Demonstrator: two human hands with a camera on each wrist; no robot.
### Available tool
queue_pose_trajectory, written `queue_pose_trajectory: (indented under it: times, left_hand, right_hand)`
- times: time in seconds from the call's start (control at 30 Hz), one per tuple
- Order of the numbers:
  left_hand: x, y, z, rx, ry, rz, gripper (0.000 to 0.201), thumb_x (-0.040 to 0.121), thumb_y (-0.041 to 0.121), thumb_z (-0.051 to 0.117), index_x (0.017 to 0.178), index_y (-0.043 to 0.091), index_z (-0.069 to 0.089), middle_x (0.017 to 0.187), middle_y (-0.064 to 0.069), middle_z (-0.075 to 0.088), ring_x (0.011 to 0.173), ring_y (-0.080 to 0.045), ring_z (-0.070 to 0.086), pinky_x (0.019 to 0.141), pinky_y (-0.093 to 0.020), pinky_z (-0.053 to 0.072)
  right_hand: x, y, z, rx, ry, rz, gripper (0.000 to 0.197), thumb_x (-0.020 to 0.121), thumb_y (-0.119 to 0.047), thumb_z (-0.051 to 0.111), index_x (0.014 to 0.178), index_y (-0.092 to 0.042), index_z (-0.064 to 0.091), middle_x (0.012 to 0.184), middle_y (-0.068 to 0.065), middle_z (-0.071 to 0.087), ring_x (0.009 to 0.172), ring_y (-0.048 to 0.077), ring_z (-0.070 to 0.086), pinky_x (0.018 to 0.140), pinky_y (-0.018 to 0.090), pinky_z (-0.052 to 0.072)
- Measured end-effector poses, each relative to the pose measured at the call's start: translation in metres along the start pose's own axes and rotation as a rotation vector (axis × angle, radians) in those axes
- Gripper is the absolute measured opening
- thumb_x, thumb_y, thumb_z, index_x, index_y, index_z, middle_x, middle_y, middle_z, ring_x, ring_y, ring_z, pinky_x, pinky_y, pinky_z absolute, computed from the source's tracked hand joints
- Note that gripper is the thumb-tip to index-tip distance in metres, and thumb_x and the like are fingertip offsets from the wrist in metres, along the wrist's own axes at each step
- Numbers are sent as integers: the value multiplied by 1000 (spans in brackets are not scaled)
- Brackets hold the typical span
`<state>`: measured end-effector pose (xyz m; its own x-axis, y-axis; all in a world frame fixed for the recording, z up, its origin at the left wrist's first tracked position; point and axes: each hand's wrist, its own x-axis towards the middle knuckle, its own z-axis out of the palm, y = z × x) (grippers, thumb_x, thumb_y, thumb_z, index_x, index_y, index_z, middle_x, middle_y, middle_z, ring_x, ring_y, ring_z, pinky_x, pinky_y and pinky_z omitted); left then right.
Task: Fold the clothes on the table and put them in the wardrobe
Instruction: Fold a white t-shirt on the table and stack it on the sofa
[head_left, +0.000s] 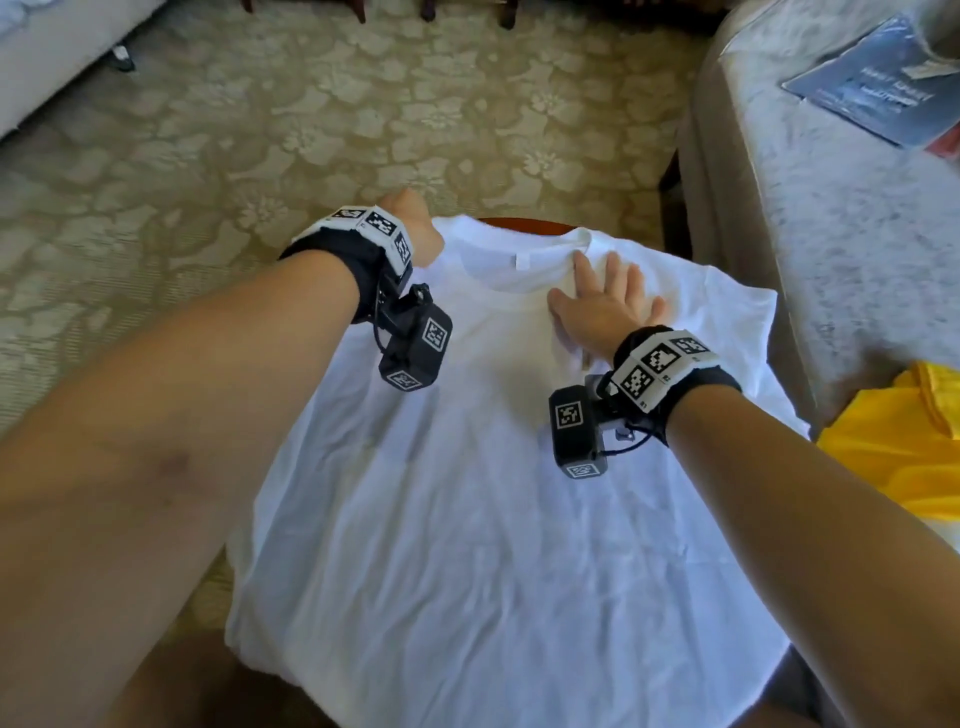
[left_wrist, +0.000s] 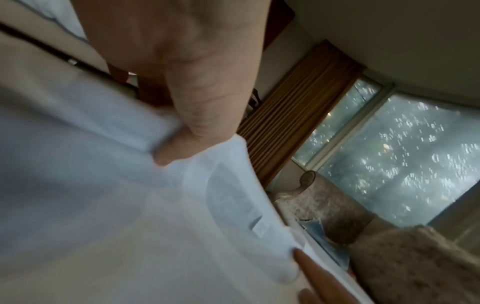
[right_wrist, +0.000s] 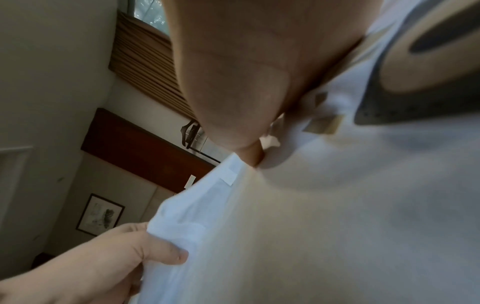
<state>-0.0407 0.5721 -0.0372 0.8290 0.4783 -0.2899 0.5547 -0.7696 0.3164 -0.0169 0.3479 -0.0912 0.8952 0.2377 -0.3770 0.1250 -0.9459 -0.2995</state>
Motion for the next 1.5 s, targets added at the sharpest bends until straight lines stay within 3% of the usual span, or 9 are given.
queue_pose_trajectory:
  times: [0.1, 0.27, 0.47, 0.6, 0.77, 1.1, 1.23, 1.37, 1.5]
  left_hand:
    - [7, -2, -5, 41, 149, 5, 24, 85, -2, 51, 64, 7, 47, 64, -7, 44, 69, -27, 47, 66, -33, 41]
    - [12, -25, 0, -50, 310, -31, 27, 85, 5, 59, 111, 6, 50, 105, -13, 57, 95, -34, 56, 82, -43, 49]
    - [-11, -74, -1, -329, 112, -227, 58, 91, 47, 53, 124, -1, 53, 91, -10, 59, 86, -29, 58, 71, -34, 44]
    - [-42, -125, -16, -325, 5, -360, 79, 90, 63, 46, 148, 10, 34, 147, -14, 43, 128, -35, 48, 104, -44, 42]
    - [-96, -157, -9, -534, -240, -324, 60, 104, 47, 20, 154, 14, 13, 160, -10, 15, 145, -31, 22, 116, -42, 23]
    - [-115, -205, 14, -501, -334, -299, 50, 78, 33, 58, 108, -6, 65, 113, -23, 64, 108, -36, 61, 77, -30, 43]
    - [-100, -223, 5, -613, 92, -396, 18, 95, 20, 54, 80, 10, 56, 104, -16, 59, 89, -29, 59, 79, -31, 47]
    - [-88, -215, -7, -670, 450, -343, 27, 93, 21, 55, 115, 11, 67, 113, -15, 67, 105, -33, 62, 89, -35, 50]
    - [-87, -199, -20, -854, 431, -263, 24, 91, 16, 60, 112, 13, 70, 100, -12, 68, 90, -28, 64, 81, -40, 55]
  right_hand:
    - [2, -4, 0, 10, 7, 0, 68, 99, -53, 26, 156, -37, -9, 163, -2, -23, 149, 22, -24, 118, 54, -14]
    - [10, -14, -3, 1, -3, 15, 68, 99, -55, 23, 156, -36, -10, 163, -4, -23, 149, 20, -24, 118, 54, -13]
    - [8, -16, -3, 29, 57, 1, 68, 99, -54, 27, 157, -34, -3, 165, -4, -14, 151, 20, -15, 118, 58, -8]
    - [-9, -25, -5, 161, 149, 8, 68, 99, -51, 32, 158, -33, 3, 166, -5, -3, 152, 16, -7, 118, 59, -10]
    - [-62, -86, 12, 99, 100, -182, 64, 98, -56, 33, 156, -40, 11, 166, -7, 0, 152, 14, -6, 116, 59, -10]
    - [-103, -138, 78, -193, -152, -332, 73, 91, -72, 27, 152, -49, -6, 160, -8, -28, 147, 19, -28, 113, 61, -18]
    - [-88, -136, 72, -231, -161, -356, 76, 88, -78, 27, 151, -53, -7, 160, -11, -28, 147, 15, -28, 115, 58, -17]
    - [-81, -136, 74, -233, -156, -361, 78, 84, -82, 26, 149, -55, -8, 160, -13, -28, 147, 14, -29, 114, 58, -17]
    - [-79, -133, 70, -160, -185, -377, 80, 87, -76, 37, 151, -52, -3, 161, -12, -23, 148, 13, -26, 115, 56, -17]
